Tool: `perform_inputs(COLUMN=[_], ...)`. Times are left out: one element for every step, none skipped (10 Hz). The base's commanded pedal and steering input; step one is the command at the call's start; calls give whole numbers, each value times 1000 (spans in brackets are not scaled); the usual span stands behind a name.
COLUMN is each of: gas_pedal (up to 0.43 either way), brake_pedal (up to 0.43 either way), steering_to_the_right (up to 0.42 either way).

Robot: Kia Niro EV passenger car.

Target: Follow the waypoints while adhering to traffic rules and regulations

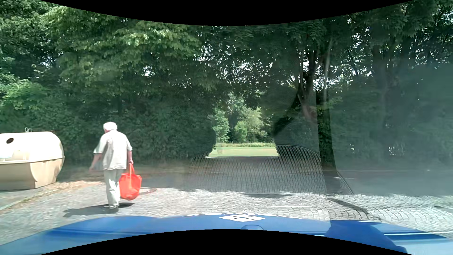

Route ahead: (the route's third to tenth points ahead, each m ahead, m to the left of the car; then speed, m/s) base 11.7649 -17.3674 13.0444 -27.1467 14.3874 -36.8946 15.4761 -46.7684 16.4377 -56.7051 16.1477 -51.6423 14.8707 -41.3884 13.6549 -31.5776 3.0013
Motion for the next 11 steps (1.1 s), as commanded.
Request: perform_inputs(gas_pedal=[98,98,110,118,118,118,118,118,138,138,138], brake_pedal=[0,0,0,0,0,0,0,0,0,0,0], steering_to_the_right=[254,262,270,282,303,326,351,366,391,418,434])
